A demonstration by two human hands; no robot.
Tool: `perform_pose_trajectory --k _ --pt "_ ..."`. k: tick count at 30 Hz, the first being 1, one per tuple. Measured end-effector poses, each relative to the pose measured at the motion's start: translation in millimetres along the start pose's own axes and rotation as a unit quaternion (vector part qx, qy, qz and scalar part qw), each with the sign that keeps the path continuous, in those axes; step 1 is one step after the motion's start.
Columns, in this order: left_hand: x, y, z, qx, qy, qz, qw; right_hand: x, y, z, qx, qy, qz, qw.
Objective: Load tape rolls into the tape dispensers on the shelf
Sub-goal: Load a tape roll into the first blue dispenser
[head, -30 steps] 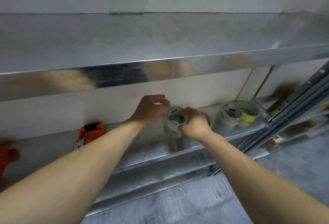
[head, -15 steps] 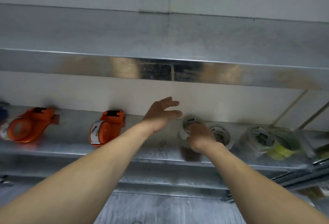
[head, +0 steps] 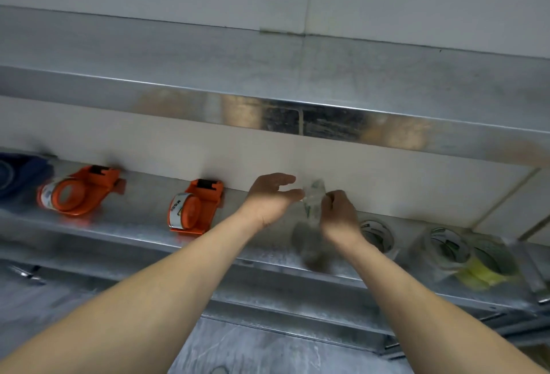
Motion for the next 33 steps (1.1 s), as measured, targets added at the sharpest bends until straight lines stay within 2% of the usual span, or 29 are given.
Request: perform_pose_trajectory --k 3,6,9,11,14,21,29,33 --pt "7.1 3.2 -6.4 -0.008 0.032 0.027 0.999 8.6 -24.7 -8.4 -0.011 0.021 0.158 0.987" --pt "16.8 16.4 -14.6 -0.038 0.044 0.016 0.998 9.1 -48.1 -21.0 -0.033 0.002 0.305 0.952" --pt "31.2 33.7 -24.0 -0.085 0.044 0.043 0.994 10.8 -78.0 -33.3 -0.008 -0.012 0.363 0.932" --pt "47.1 37.0 -28.8 -0.096 0.05 -0.001 0.994 12.5 -96.6 -40.2 0.011 -0.012 0.388 0.922" --pt "76.9 35.7 -37.0 -0.083 0.069 -0.078 0.991 13.1 -123.5 -50.2 0.048 -0.032 0.389 0.919" --pt "150.4 30.0 -61.3 -0.04 0.073 -0.242 0.967 -10.7 -193.8 -81.1 0.164 -0.092 0.291 0.938" --pt "272.7 9.8 -105.2 -0.015 0.114 -0.254 0.96 -81.8 -302.1 -142.7 0.26 -0.168 0.257 0.916" --pt "344.8 1.0 -135.0 -0.006 0.163 -0.265 0.95 -114.4 -359.5 -183.2 0.29 -0.198 0.264 0.899"
Point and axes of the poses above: each hand's wrist, its own z-axis towards the middle knuckle, its own x-axis out of the back of the hand, y = z × x, the point moved 10 cm from there along z, towards the middle knuckle, and after that the axes turned 14 degrees about -z, right-handed, at the moved point
